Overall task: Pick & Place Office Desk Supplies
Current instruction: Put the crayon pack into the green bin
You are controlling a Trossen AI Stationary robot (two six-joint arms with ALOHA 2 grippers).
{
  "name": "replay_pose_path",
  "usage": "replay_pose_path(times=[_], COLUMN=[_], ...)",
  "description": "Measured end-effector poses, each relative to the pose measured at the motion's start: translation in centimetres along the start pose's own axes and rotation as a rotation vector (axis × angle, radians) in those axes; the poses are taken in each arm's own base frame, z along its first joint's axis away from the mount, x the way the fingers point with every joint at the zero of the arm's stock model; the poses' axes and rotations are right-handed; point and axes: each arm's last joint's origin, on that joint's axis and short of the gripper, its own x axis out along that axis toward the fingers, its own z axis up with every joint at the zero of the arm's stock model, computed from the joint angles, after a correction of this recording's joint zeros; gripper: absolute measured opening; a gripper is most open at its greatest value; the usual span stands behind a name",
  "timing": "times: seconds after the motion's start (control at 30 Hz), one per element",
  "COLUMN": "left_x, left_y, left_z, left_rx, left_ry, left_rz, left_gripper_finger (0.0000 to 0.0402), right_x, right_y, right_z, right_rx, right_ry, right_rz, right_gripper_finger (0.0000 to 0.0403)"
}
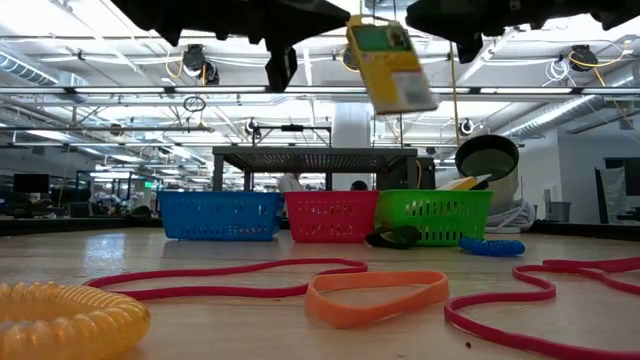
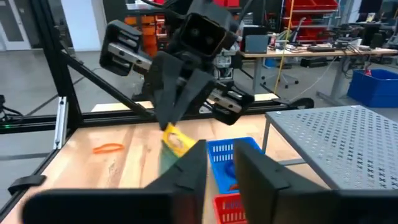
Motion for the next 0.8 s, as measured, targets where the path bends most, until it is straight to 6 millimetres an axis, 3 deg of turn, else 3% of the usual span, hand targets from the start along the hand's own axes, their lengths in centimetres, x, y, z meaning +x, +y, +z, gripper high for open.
replay_pose_path(times=[0.2, 0.4, 0.57, 0.8], left_x=[0.1, 0.0, -0.1, -0.1], left_y=[-0.6, -1.0, -1.2, -1.1], left_z=[0.1, 0.9, 1.2, 1.2], left_rx=[0.024, 0.063, 0.091, 0.098], left_ry=[-0.023, -0.095, -0.117, -0.118], left_rz=[-0.028, -0.092, -0.132, -0.126], left_gripper_finger=[0.0001, 0.0001, 0.0001, 0.0001], right_x=[0.1, 0.3, 0.4, 0.4], right_y=[0.2, -0.5, -0.9, -1.0], right_z=[0.0, -0.3, -0.3, -0.3], right_rx=[0.035, 0.128, 0.152, 0.153], right_ry=[0.013, 0.055, 0.057, 0.057], right_rz=[0.156, 0.148, 0.128, 0.125], right_gripper_finger=[0.0152, 0.0209, 0.0224, 0.0208])
